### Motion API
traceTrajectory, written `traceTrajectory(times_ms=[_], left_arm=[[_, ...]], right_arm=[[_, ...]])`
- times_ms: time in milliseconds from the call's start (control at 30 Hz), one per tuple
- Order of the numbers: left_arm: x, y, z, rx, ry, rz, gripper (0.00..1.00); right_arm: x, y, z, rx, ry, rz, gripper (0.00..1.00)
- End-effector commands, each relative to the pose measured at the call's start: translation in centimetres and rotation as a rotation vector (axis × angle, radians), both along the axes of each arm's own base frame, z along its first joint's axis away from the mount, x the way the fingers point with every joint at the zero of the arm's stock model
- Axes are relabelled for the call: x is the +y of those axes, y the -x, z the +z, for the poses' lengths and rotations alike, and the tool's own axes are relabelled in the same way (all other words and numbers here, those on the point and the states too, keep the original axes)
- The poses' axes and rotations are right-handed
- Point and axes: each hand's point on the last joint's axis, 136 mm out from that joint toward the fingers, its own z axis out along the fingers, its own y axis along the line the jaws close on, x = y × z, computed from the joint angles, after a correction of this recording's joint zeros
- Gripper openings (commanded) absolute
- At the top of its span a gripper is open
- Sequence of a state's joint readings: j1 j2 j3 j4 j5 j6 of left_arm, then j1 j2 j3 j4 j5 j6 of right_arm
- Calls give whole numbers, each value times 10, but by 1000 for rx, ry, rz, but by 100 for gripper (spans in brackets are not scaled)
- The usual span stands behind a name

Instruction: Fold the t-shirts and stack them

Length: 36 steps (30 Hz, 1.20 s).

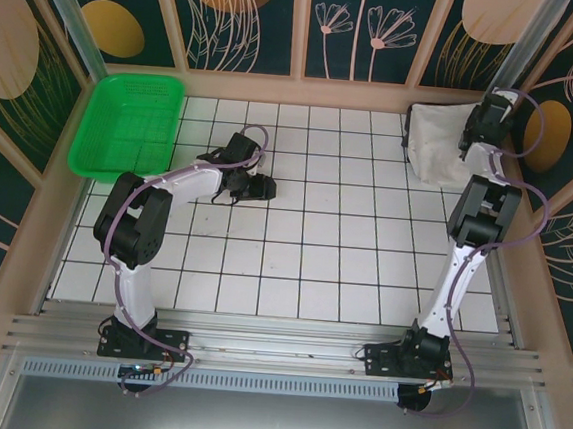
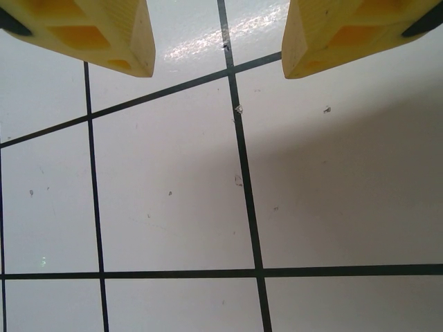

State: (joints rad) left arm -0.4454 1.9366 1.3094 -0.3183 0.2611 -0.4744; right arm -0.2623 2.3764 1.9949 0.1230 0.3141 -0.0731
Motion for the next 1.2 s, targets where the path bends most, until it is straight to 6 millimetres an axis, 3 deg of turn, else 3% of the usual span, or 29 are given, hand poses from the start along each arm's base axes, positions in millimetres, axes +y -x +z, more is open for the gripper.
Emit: traceTrajectory(times_ms=[0, 167, 267, 400, 667, 833, 1000, 1167], left_arm=[[-1, -1, 12, -27, 13, -14, 51], [-1, 2, 14, -34, 27, -18, 51], [1, 2, 19, -51, 22, -11, 53], [7, 0, 37, -110, 20, 17, 59], [30, 1, 74, -231, 3, 75, 68], [39, 3, 71, -229, -9, 83, 69], [42, 4, 71, -230, -5, 92, 69], [46, 7, 85, -264, 1, 105, 77]], right_arm=[[-2, 23, 64, -86, 26, -28, 63], [25, 49, 77, -153, 29, 55, 68], [47, 57, 69, -145, 37, 97, 71], [72, 56, 30, -28, 130, 116, 77], [81, 22, -72, 303, 190, 154, 83], [89, 7, -103, 413, 166, 194, 87], [99, 8, -96, 412, 153, 206, 96], [100, 9, -40, 306, 69, 203, 99]])
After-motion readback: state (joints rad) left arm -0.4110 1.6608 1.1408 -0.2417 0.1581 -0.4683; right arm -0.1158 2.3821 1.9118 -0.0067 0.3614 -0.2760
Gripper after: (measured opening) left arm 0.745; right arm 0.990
